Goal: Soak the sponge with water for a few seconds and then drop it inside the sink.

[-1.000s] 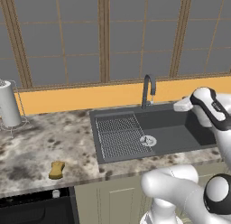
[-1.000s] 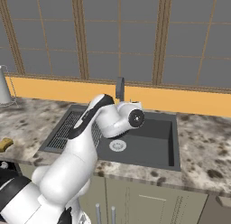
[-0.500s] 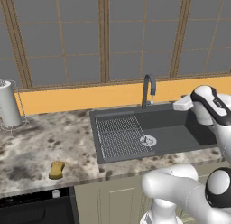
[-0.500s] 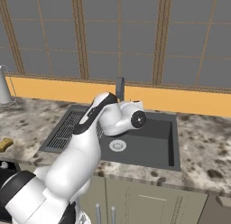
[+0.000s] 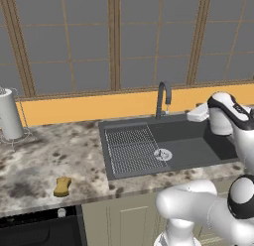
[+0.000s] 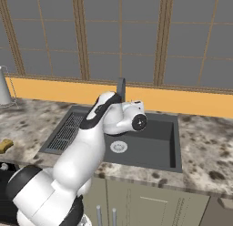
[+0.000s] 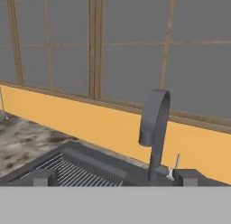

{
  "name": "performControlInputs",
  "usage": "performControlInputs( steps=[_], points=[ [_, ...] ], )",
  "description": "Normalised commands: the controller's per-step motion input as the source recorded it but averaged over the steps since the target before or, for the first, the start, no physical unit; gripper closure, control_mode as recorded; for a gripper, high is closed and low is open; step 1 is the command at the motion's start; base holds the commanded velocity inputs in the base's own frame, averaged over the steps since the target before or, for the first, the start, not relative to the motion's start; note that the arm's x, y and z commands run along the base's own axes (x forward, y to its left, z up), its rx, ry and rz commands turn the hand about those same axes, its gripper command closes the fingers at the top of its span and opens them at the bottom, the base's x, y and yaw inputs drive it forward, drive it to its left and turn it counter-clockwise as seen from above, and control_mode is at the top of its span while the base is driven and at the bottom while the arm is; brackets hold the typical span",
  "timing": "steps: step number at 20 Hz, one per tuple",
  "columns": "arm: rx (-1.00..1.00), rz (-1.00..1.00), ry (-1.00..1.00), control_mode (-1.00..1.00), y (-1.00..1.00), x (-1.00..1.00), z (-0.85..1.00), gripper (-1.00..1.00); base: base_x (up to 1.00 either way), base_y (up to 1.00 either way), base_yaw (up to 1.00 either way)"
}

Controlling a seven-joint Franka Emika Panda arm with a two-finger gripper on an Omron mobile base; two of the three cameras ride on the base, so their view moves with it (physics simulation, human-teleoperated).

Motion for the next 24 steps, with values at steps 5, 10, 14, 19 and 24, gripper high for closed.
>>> performControlInputs(
  steps=[5,10,14,19,24],
  points=[
    [0.0,0.0,-0.01,-1.0,-0.02,0.25,-0.03,-1.0,0.0,0.0,0.0],
    [0.0,0.0,0.0,-1.0,-0.01,0.06,-0.11,-1.0,0.0,0.0,0.0],
    [0.0,0.0,0.0,-1.0,0.0,0.06,-0.11,-1.0,0.0,0.0,0.0],
    [0.0,0.0,0.0,-1.0,0.0,0.12,-0.17,-1.0,0.0,0.0,0.0],
    [0.0,0.0,0.0,-1.0,0.0,0.16,-0.18,-1.0,0.0,0.0,0.0]
  ],
)
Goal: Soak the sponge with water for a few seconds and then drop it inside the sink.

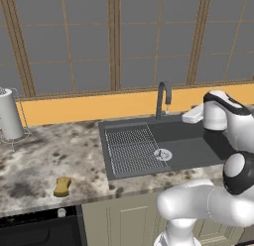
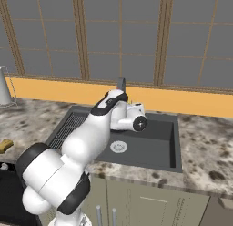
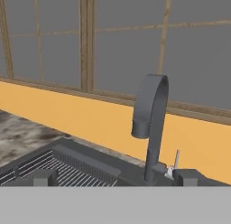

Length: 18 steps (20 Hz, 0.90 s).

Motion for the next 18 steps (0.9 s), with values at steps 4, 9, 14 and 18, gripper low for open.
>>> performControlInputs(
  steps=[4,9,14,18],
  points=[
    [0.0,0.0,0.0,-1.0,0.0,0.22,-0.27,-1.0,0.0,0.0,0.0],
    [0.0,0.0,0.0,-1.0,0.0,0.29,-0.23,-1.0,0.0,0.0,0.0],
    [0.0,0.0,0.0,-1.0,0.0,0.3,-0.04,-1.0,0.0,0.0,0.0],
    [0.03,0.0,0.0,-1.0,-0.02,0.29,-0.01,-1.0,0.0,0.0,0.0]
  ],
)
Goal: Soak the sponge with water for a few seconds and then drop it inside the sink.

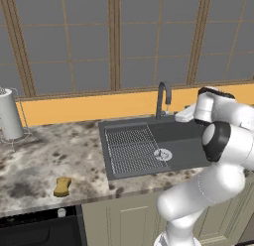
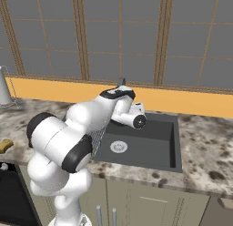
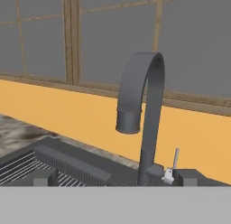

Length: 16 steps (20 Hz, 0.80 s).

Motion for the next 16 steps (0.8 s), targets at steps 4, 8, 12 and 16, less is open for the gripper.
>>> performControlInputs(
  steps=[4,8,12,16],
  points=[
    [0.02,0.0,0.0,-1.0,-0.08,0.27,-0.06,-1.0,0.0,0.0,0.0],
    [0.02,0.0,0.0,-1.0,-0.1,0.17,-0.1,-1.0,0.0,0.0,0.0],
    [0.02,0.0,0.0,-1.0,-0.07,0.06,-0.11,-1.0,0.0,0.0,0.0],
    [0.02,0.01,0.0,-1.0,-0.01,0.05,-0.07,-1.0,0.0,0.0,0.0]
  ],
)
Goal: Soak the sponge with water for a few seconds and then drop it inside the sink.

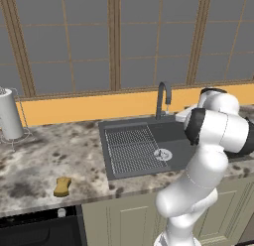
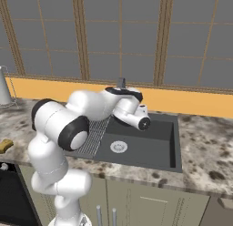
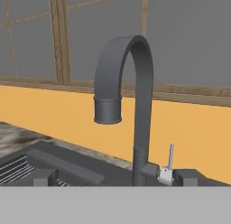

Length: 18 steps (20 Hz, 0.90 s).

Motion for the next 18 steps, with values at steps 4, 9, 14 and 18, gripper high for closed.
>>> performControlInputs(
  steps=[4,9,14,18],
  points=[
    [0.0,0.03,0.0,-1.0,0.0,0.04,-0.03,-1.0,0.0,0.0,0.0],
    [0.0,0.04,0.0,-1.0,0.0,0.26,-0.05,-1.0,0.0,0.0,0.0],
    [0.0,0.04,0.0,-1.0,0.0,0.29,-0.03,-1.0,0.0,0.0,0.0],
    [0.0,0.04,0.0,-1.0,0.0,0.22,0.0,-1.0,0.0,0.0,0.0]
  ],
)
